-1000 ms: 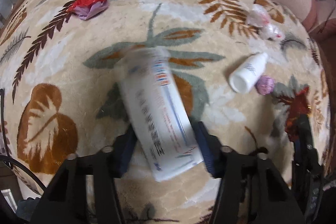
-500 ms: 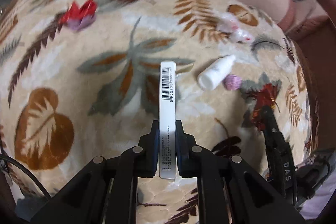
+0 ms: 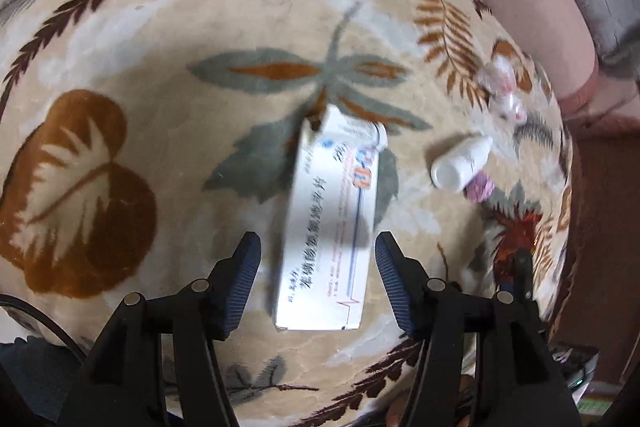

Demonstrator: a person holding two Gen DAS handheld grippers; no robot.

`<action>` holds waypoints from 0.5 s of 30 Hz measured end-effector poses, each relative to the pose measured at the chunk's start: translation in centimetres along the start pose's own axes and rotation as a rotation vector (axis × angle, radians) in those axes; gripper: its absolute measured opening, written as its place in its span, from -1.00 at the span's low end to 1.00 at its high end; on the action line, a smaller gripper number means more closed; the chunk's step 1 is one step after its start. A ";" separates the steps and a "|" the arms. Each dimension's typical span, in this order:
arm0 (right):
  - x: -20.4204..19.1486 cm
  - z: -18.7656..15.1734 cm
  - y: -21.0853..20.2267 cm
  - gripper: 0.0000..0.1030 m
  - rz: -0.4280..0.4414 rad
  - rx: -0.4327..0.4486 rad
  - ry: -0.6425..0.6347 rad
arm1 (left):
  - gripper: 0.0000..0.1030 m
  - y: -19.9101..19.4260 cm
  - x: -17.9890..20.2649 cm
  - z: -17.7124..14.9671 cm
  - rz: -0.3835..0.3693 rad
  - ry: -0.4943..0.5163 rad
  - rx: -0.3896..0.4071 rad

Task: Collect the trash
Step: 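Grasp the white medicine box with the left tool while the right tool grasps the red candy packet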

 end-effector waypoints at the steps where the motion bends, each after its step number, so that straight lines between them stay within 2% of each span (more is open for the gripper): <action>1: 0.0 0.0 0.0 -0.31 0.002 0.000 0.000 | 0.20 0.3 0.6 -0.3 0.015 0.030 -0.005; 4: 0.0 0.0 0.0 -0.31 0.008 -0.002 0.004 | 0.20 1.6 2.3 -1.3 0.112 0.155 -0.015; 7: 0.1 0.0 -0.1 -0.31 0.014 -0.002 0.010 | 0.20 2.2 2.5 -1.6 0.152 0.184 -0.017; 8: 0.1 0.0 -0.1 -0.31 0.014 0.000 0.010 | 0.20 2.1 2.4 -1.6 0.148 0.175 -0.010; 9: 0.1 0.0 -0.1 -0.31 0.013 0.000 0.009 | 0.00 1.8 2.2 -1.6 0.150 0.164 0.001; 10: 0.1 0.0 -0.1 -0.31 0.012 0.001 0.008 | -0.05 1.5 2.1 -1.5 0.157 0.160 0.013; 13: 0.1 0.0 -0.4 -0.31 0.011 0.009 0.003 | -0.05 1.1 2.1 -1.5 0.129 0.172 0.015; 15: -0.1 0.0 -0.6 -0.31 0.023 0.014 -0.004 | -0.05 0.3 3.1 -1.8 0.056 0.203 0.023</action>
Point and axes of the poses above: each gripper's, at about its wrist camera, not at the fingertips, and y roughly the way its jaws point, x to its right, z to its top, the point moved 2 cm from there along y, roughly the way its jaws point, and after that the axes turned 12 degrees about -z, right-handed, at the moved point
